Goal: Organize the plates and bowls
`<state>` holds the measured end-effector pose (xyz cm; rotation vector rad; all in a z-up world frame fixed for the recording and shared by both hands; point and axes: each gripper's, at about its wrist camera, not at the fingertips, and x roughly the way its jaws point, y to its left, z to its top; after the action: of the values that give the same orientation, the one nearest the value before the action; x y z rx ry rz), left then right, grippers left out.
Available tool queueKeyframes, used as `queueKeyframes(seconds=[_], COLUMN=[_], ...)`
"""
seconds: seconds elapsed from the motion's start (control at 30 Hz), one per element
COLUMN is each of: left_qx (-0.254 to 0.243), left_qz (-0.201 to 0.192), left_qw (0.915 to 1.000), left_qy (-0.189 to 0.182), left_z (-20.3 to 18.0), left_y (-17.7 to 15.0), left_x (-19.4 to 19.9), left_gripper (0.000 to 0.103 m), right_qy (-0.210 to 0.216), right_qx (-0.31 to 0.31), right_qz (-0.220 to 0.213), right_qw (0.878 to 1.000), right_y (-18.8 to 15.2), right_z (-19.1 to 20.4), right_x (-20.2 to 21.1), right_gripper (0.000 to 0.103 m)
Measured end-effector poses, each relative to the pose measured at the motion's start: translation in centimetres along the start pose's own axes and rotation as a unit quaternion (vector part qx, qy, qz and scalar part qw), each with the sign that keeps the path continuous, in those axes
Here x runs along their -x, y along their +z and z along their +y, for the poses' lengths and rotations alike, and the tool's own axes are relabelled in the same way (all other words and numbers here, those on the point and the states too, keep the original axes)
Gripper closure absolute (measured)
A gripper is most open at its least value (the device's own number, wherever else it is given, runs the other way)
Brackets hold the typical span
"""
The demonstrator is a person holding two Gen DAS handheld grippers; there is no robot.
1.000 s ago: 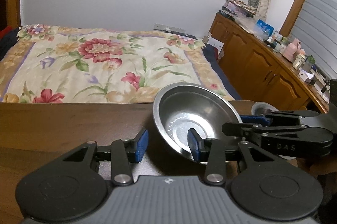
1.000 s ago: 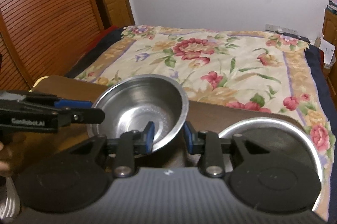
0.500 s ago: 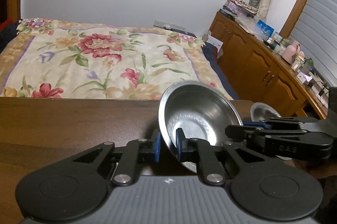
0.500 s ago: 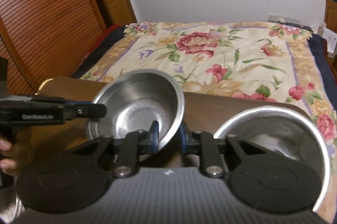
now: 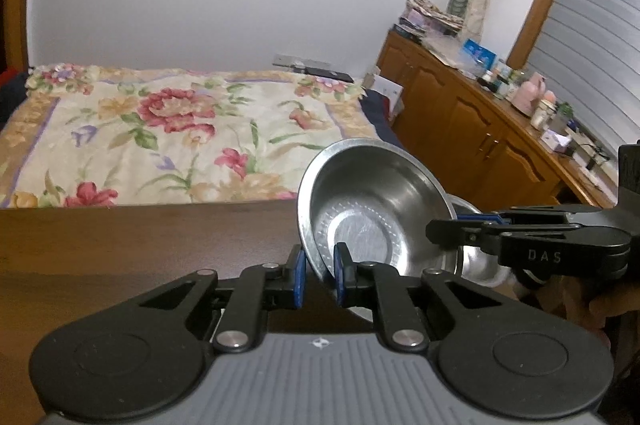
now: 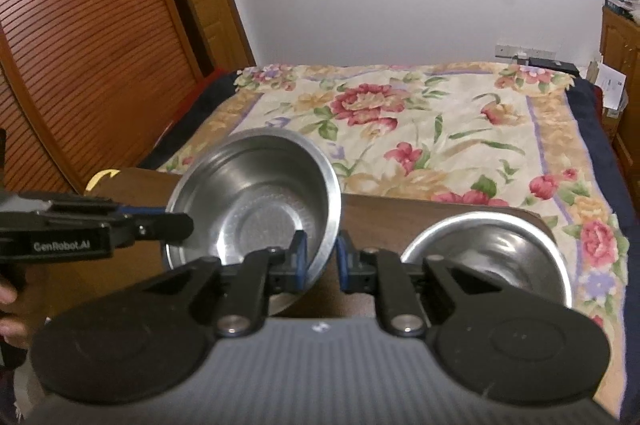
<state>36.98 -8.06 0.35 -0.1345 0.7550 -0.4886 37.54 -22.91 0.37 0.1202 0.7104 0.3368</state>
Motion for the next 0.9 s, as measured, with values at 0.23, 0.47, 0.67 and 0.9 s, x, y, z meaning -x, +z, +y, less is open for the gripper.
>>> queueKeyframes(seconds=[0.23,0.47,0.67,0.9], left_qx=[0.001,-0.009,-0.020,-0.027], left_qz=[-0.003,-0.008,-0.013,-0.015], left_qw=[1.0000,0.9998,0.9994,0.9990], left_qy=[-0.005,-0.017,-0.023,-0.032], left_z=[-1.1,-2.3,-3.5,-4.5], left_y=[-1.0,-2.0,-3.1,-4.5], left_x=[2.2,4.8,7.0,9.1], left_gripper=[0.087,0.086,0.086,0.086], right_qy=[0.000,-0.007,-0.010,-0.007], right_qx=[0.004,0.006,0.005,-0.004], right_qz=[-0.002,-0.008,-0.013,-0.015], right_qw=[1.000,1.000,1.000,1.000], right_y=[-0.5,-1.2,-2.2,-3.2], right_z=[1.0,1.9,2.5,3.2], right_x=[2.5,4.8,6.5,8.2], right_gripper=[0.086,0.086,0.086,0.086])
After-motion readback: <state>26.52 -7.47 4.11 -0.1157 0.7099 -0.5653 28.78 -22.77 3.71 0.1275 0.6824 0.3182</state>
